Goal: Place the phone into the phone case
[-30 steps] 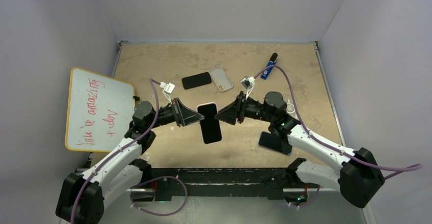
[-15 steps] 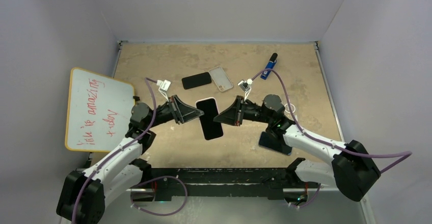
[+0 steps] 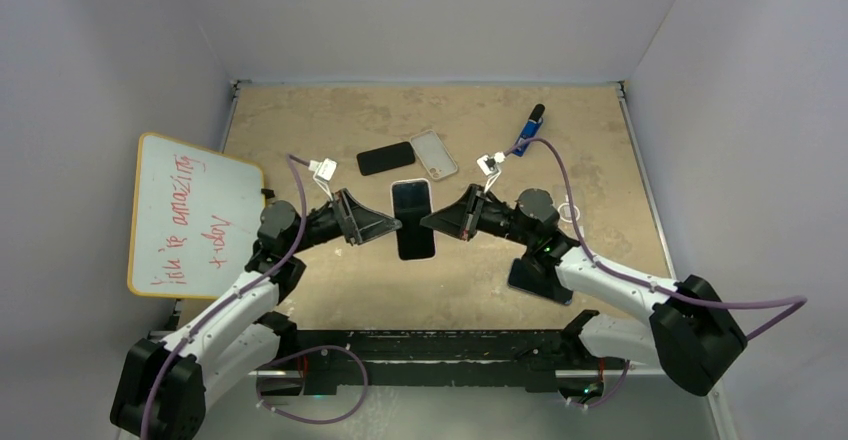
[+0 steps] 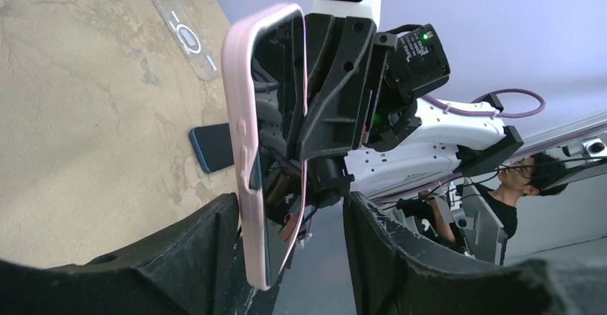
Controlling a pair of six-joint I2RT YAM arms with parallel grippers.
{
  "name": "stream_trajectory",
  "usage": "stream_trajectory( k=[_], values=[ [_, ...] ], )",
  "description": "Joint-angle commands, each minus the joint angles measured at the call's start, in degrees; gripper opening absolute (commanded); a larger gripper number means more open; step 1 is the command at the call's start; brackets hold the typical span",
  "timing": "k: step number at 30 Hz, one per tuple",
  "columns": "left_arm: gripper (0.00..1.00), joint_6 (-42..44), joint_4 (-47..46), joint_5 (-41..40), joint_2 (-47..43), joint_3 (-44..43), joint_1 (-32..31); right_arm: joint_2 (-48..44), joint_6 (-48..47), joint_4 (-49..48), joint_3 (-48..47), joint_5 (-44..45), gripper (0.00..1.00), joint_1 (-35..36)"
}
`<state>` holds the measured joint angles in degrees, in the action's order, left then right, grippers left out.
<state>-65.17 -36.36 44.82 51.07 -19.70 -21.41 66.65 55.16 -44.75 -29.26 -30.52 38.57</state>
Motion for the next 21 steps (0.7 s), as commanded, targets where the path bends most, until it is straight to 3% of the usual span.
stream_trajectory(
  k=[1, 11, 14, 18, 21],
  values=[
    [0.57, 0.0, -0.7, -0.4, -0.8, 1.7, -0.1, -2.2, 4.2, -9.1, 0.0, 7.4, 0.00, -0.2],
    [0.51, -1.5, -5.7, 1.0, 3.1, 2.6, -0.1, 1.6, 7.5, -14.4, -0.4, 10.2, 0.00, -0.1],
    [0.39, -1.8, -6.7, 1.3, 4.1, 2.7, -0.1, 2.3, 7.7, -15.1, -0.5, 10.8, 0.00, -0.2],
    [0.00, 0.4, -2.9, 0.6, 4.6, 1.7, -0.1, 2.8, 7.8, -15.0, -0.2, 11.2, 0.00, -0.2],
    [0.00, 6.4, 9.9, -2.5, 4.0, -1.2, -0.1, 2.9, 6.9, -13.8, -0.4, 11.7, 0.00, -0.2]
  ],
)
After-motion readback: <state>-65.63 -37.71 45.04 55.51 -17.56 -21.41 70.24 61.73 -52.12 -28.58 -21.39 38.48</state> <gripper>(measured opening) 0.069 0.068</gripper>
